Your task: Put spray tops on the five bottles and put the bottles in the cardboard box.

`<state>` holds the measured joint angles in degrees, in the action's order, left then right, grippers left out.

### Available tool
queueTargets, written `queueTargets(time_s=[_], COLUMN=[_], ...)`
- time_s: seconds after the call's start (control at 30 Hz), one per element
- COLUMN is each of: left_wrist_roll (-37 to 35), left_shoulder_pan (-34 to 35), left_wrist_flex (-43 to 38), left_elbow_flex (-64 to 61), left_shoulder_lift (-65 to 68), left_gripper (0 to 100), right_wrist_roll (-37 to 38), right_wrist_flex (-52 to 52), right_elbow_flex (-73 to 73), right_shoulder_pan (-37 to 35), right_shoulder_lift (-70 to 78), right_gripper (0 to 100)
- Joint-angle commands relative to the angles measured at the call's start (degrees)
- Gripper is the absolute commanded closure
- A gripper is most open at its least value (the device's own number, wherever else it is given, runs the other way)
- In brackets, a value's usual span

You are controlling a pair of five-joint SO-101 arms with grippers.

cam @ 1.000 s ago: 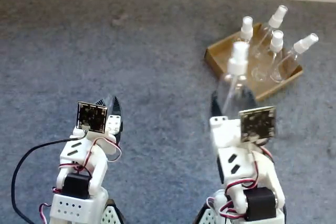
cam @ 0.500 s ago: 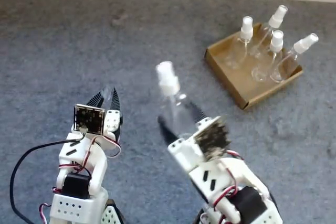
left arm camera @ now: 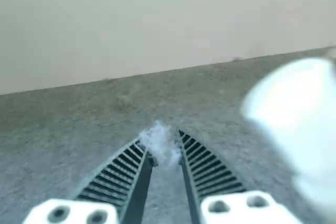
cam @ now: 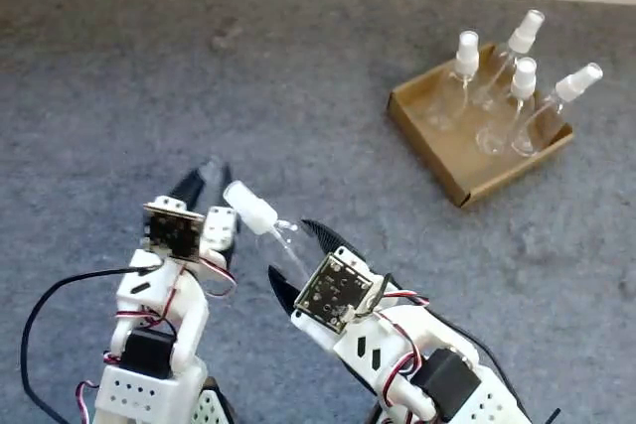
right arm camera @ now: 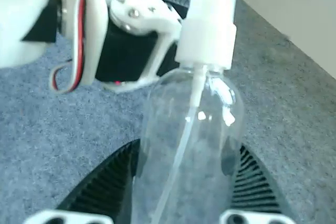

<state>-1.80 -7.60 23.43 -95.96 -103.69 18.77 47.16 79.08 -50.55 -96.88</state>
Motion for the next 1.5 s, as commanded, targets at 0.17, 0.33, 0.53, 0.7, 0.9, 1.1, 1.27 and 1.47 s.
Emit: queueTargets(time_s=[0.17, 0.33, 0.53, 0.7, 0.9, 1.1, 1.27, 1.47], left_wrist_roll=[0.53, 0.53, 0.53, 0.53, 0.53, 0.53, 0.53, 0.62], left_shoulder_pan=[-7.08, -8.66, -8.66, -8.75, -13.76, -16.92, -17.01, -20.35], left_wrist_flex=[2.02, 2.37, 2.37, 2.29, 2.37, 2.46, 2.37, 2.55], left_elbow_flex=[-1.10, -1.10, -1.10, -1.01, -1.01, -1.01, -1.01, -1.01], left_shoulder_lift=[-0.84, -0.84, -0.92, -1.01, -1.01, -1.01, -1.01, -1.01], left_gripper=[100, 100, 100, 100, 100, 100, 100, 100], right_wrist_roll=[0.62, 0.62, 0.62, 0.62, 0.62, 0.62, 0.62, 0.26], right_wrist_flex=[-1.89, -1.89, -1.80, -1.80, -1.80, -1.80, -1.80, -1.89], right_elbow_flex=[-0.84, -0.40, 1.63, 4.53, 4.53, 4.44, 4.62, 4.44], right_shoulder_pan=[-0.75, -0.57, -0.48, -0.48, -0.48, -0.48, -0.40, 2.86], right_shoulder_lift=[-0.48, -0.48, -0.48, -0.48, -0.48, -0.48, -0.48, -0.48], right_gripper=[85.4, 85.4, 85.4, 85.4, 85.4, 85.4, 85.4, 85.4])
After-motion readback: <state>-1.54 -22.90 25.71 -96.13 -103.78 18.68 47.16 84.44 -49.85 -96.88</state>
